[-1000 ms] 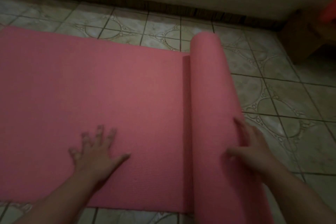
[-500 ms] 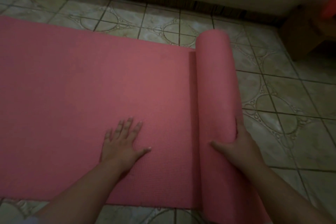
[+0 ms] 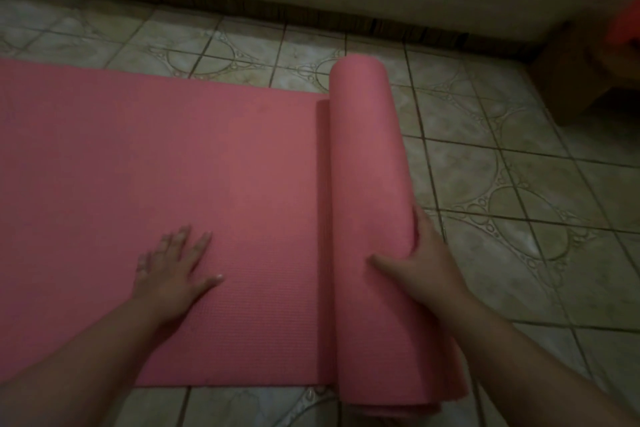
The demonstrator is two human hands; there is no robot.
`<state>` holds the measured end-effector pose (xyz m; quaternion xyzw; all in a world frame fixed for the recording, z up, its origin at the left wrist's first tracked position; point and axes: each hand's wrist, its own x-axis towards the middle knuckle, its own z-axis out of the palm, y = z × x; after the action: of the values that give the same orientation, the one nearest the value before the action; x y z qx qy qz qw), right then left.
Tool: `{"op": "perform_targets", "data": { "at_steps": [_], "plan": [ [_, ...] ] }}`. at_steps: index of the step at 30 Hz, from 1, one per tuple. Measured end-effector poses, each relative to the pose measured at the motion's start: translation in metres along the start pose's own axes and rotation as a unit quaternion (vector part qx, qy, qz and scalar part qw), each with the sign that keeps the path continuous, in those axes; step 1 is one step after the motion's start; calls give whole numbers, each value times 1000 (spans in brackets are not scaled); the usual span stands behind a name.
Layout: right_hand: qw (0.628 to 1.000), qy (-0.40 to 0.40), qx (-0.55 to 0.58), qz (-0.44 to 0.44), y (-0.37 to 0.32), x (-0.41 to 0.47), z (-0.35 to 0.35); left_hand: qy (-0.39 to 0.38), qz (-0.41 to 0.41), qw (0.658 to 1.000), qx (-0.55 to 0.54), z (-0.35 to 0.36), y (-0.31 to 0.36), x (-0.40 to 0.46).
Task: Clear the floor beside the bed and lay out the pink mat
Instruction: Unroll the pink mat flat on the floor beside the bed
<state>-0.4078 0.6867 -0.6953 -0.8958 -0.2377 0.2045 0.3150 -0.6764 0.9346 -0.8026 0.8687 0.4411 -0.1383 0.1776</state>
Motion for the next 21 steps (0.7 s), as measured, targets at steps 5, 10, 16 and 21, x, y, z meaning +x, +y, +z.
{"op": "perform_targets", "data": {
  "at_steps": [5,10,16,21],
  "plan": [
    [987,-5,91,132,59,15,-60,-5,-13,999,-40,7,48,-4],
    [976,67,137,154,88,12,-84,-13,58,998,-22,24,100,-12],
    [988,21,45,147,79,6,-82,-39,54,998,13,32,103,-17],
    [991,18,63,118,65,-4,-77,-38,47,998,20,23,76,-19]
  ]
}}
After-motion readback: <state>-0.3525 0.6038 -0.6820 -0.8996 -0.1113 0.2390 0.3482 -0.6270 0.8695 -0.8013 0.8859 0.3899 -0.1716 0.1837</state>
